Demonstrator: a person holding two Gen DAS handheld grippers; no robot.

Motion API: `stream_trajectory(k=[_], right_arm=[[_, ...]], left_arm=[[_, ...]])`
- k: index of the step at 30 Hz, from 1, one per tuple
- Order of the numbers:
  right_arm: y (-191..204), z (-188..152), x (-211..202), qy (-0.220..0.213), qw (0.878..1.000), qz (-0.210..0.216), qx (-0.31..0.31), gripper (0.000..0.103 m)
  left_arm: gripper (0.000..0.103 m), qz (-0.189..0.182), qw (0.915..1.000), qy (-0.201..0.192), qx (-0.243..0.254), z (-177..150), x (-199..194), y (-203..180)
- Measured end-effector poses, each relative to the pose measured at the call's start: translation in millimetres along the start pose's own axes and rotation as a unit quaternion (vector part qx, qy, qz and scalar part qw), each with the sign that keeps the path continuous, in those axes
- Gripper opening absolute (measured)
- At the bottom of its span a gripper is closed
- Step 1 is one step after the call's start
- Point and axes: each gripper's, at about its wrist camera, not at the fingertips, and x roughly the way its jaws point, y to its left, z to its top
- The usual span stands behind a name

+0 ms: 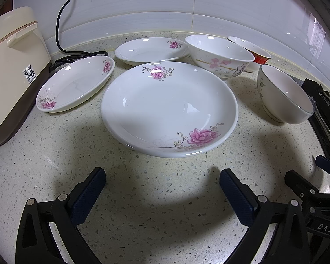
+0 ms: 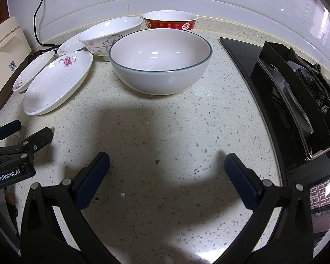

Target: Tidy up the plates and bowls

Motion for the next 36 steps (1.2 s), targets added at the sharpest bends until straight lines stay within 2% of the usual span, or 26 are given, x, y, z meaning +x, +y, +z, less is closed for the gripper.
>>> stream_trajectory(k=[12, 17, 21, 25, 28, 30, 33, 36], right_arm=[[0.3, -3.0, -2.2, 0.0, 1.0, -0.005, 0.008, 0.103], [8.1, -3.5, -3.1, 0.005, 1.0, -0.008, 0.014, 0.103], [13.8, -8.6, -10.4, 0.009, 0.999, 0.032, -0.01, 0.103], [20.2, -9.5, -19.2, 0.0, 0.994, 0.106, 0.017, 0.103], [40.4, -3.6, -26.8, -0.024, 0.989, 0.145, 0.011, 0.102], [55.4, 2.1, -33.1, -0.04, 0.988, 0.151, -0.003, 0.096], [69.7, 17.7, -27.7, -0.033, 0.988, 0.153, -0.004, 0.083], [71.7, 32.9, -15.1, -0.018, 0.983, 0.182, 0.022, 0.078]], left_arm=[[0.103, -0.003, 1.0, 0.0, 0.002, -1.0, -0.6, 0.4], [0.103, -0.024, 0.9992, 0.015, 0.028, -6.4, -5.7, 2.5], [0.103, -0.09, 0.9958, -0.004, -0.016, -15.8, -21.5, 29.7], [0.103, -0.108, 0.9904, -0.036, -0.079, -18.5, -33.4, 69.7], [0.103, -0.09, 0.9899, -0.059, -0.092, -10.3, -41.2, 92.3], [0.103, -0.077, 0.9909, -0.067, -0.088, -1.9, -44.0, 100.5], [0.103, -0.042, 0.9935, -0.052, -0.092, 9.0, -37.2, 105.3], [0.103, -0.044, 0.9912, -0.035, -0.12, 13.8, -26.1, 109.3]])
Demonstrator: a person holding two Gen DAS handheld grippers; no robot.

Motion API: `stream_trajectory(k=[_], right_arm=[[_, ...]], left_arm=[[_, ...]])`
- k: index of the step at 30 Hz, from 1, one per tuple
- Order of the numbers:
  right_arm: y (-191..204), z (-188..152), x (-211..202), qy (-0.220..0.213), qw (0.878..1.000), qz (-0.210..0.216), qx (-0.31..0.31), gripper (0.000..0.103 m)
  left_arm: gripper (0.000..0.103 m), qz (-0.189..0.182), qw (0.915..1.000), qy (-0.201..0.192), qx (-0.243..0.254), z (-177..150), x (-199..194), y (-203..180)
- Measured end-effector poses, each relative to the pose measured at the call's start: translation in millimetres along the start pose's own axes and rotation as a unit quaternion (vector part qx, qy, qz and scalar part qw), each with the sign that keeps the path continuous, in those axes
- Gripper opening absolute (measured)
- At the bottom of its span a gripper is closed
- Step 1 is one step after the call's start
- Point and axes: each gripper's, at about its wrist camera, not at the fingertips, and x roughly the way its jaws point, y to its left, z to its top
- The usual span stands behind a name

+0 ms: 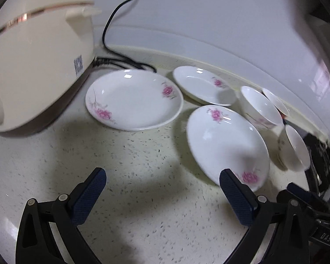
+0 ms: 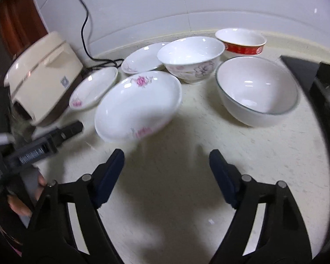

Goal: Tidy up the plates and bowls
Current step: 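Reach both tools to the large white floral plate and pinch its rim, then lift the plate with both tools and carry it toward the rice cooker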

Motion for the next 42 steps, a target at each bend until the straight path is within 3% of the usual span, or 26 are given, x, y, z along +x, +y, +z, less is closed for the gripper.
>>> stream_trajectory(k=[4, 7, 12, 16, 18, 20, 21, 24, 26, 32, 37, 42], right_arm=[[0.4, 14.5, 20.9, 0.012, 1.0, 0.02, 0.012, 0.056], [-1.1, 21.1, 33.8, 0.015, 1.0, 0.017, 0.017, 0.055], [-1.0, 36.6, 57.3, 0.012, 1.0, 0.016, 0.012, 0.053], [-4.7, 47.3, 67.2, 0.002, 1.0, 0.018, 0.01, 0.05], [-5.7, 49.6, 69.2, 0.001, 1.0, 0.027, 0.009, 0.047], [-6.5, 49.1, 69.5, -0.003, 0.999, 0.035, 0.006, 0.046], [-5.9, 48.8, 69.9, -0.003, 0.999, 0.034, 0.004, 0.043], [0.2, 48.2, 72.4, 0.002, 1.0, 0.02, -0.017, 0.029], [2.8, 47.3, 72.4, 0.005, 1.0, 0.013, -0.028, 0.026], [-3.7, 46.5, 69.7, 0.008, 1.0, 0.021, -0.017, 0.018], [-3.6, 43.2, 64.1, 0.004, 1.0, 0.025, -0.012, 0.017], [-2.3, 38.9, 53.5, -0.012, 0.999, 0.027, -0.012, 0.016]], left_arm=[[0.085, -0.009, 0.9992, 0.008, -0.038, 3.2, 12.0, -4.1], [0.079, -0.008, 0.9983, 0.016, -0.056, 6.3, 24.9, -11.7], [0.078, 0.008, 0.9982, 0.0, -0.06, 13.5, 38.2, -21.3], [0.075, 0.042, 0.9974, -0.018, -0.056, 16.8, 46.8, -27.3], [0.068, 0.063, 0.9967, -0.022, -0.047, 17.2, 48.1, -30.9], [0.052, 0.069, 0.9966, -0.025, -0.038, 17.4, 49.2, -33.6], [0.05, 0.073, 0.9965, -0.025, -0.034, 18.0, 49.5, -34.8], [0.041, 0.068, 0.9971, -0.024, -0.025, 17.7, 49.3, -35.2], [0.028, 0.048, 0.9985, -0.021, -0.014, 17.7, 49.2, -36.8], [0.022, 0.025, 0.9994, -0.021, -0.013, 13.0, 44.6, -30.9], [0.018, 0.0, 0.9994, -0.021, -0.026, 7.5, 38.9, -23.2], [0.017, 0.003, 0.9991, -0.04, -0.017, 3.7, 30.8, -28.9]])
